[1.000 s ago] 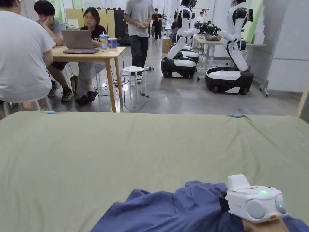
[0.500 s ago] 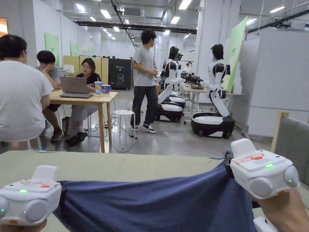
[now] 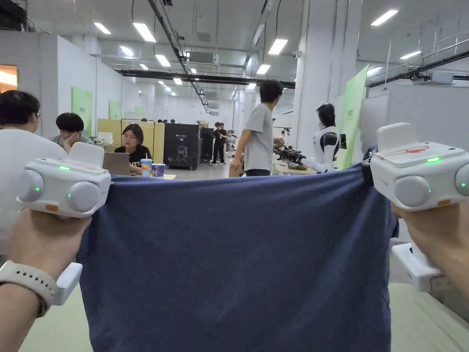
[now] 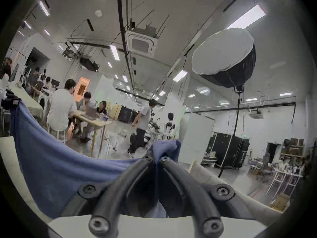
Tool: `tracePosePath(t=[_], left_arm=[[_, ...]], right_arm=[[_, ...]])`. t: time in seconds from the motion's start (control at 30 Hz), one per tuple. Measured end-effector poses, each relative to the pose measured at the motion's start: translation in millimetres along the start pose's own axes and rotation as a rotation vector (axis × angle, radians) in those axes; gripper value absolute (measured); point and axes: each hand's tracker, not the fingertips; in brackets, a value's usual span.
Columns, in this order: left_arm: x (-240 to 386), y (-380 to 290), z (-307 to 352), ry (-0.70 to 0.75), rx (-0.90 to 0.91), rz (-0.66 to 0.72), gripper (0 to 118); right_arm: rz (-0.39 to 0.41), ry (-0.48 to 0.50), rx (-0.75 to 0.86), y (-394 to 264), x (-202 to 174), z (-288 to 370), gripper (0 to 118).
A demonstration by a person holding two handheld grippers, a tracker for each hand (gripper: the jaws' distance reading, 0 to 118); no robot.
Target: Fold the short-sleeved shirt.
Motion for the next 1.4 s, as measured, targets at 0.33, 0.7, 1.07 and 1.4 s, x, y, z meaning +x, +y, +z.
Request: tracePosePath(t=[0.33,0.7,1.07,1.4], left_arm=[[5,-21,-17,-0.009,-0.005,-0.03,0],[10,-144,47,-0.098,-0.152,0.01,0],[1,-326,185,-0.222,-0.484,0.019,0],[2,-426,214,-0.233,-0.71,0.018,6]], right_arm=[[-0.024,0.015,-0.029,-38,-17,-26,2],[-0.032,0.096,-0.197,-163,-28,33,3],[0.003,0.299,-0.531,-333,-61,187,3],[-0.093,0.334,-0.838,-408,-75,227,4]])
